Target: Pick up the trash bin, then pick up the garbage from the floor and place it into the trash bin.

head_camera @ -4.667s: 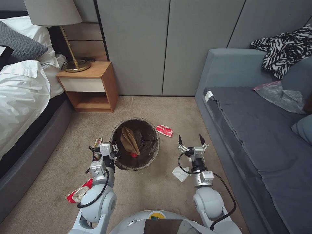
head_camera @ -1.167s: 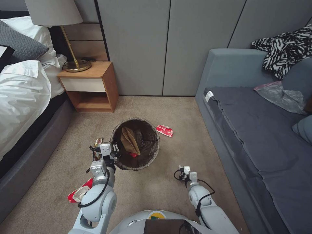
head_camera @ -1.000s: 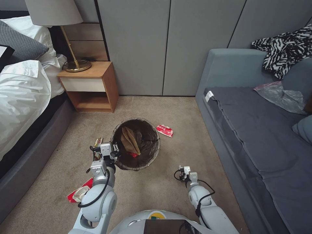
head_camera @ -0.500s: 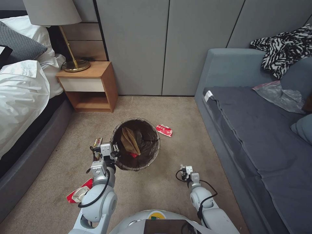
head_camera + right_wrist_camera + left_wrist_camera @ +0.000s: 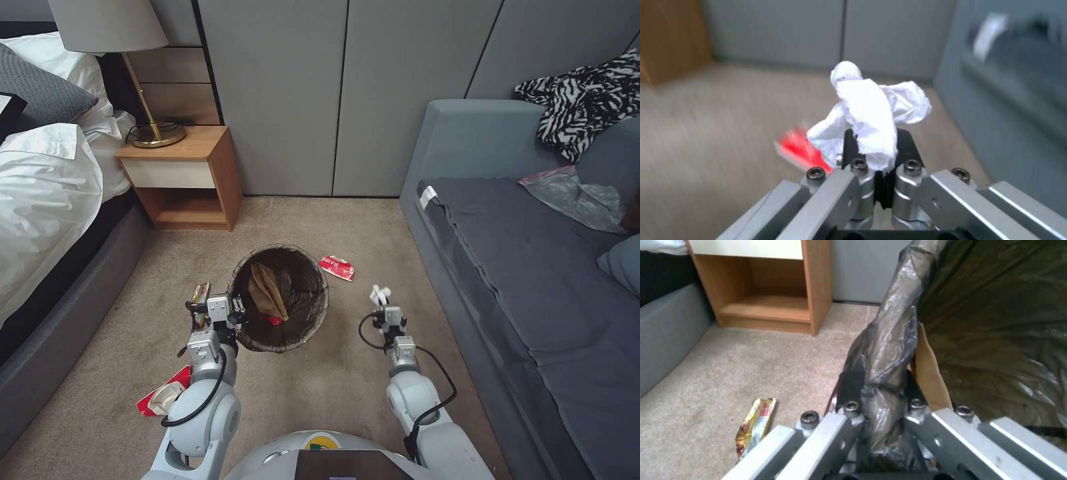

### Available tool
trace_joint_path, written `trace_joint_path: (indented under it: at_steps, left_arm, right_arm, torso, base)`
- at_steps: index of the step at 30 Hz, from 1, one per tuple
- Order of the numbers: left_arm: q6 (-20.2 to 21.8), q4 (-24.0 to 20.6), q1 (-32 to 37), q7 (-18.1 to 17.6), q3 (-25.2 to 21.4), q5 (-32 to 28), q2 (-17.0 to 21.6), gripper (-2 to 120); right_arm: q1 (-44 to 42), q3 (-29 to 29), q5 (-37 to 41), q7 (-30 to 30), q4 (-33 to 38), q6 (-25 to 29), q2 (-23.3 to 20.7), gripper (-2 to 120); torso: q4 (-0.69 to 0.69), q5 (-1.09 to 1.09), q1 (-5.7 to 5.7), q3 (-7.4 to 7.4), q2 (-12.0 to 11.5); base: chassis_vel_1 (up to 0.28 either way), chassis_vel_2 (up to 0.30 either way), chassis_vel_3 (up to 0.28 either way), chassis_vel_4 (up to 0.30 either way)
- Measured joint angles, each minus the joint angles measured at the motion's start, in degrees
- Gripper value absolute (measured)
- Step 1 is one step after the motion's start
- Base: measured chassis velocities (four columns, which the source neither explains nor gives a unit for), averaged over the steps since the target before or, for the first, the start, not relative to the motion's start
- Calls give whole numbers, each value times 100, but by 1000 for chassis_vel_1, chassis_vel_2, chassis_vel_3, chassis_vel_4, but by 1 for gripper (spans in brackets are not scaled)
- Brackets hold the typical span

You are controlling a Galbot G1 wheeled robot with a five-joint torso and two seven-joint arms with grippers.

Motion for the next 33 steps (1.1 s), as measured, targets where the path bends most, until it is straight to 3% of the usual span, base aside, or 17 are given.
trace_joint_path:
  at_steps: [10, 19, 26, 33]
  left_arm:
    - [31, 34, 1, -2, 96, 79, -21, 2]
    - [192, -15, 16, -40, 167, 83, -27, 2]
    - [227, -38, 39, -52, 237, 42, -29, 2]
    - [269, -70, 62, -52, 295, -37, -37, 2]
  right_arm:
    - [-82, -154, -67, -876, 1018, 845, -16, 0]
    - [-94, -406, -169, -2698, 1249, 1576, -134, 0]
    - [-51, -676, -170, -3173, 1118, 1680, -165, 0]
    - [-24, -844, -167, -3249, 894, 1694, -204, 0]
  torso:
    - [0, 0, 0, 0, 0]
    - [0, 0, 0, 0, 0]
    - [0, 0, 0, 0, 0]
    - [-1, 1, 0, 0, 0]
  base:
    - [0, 0, 0, 0]
    - [0, 0, 0, 0]
    - [0, 0, 0, 0]
    - [0, 0, 0, 0]
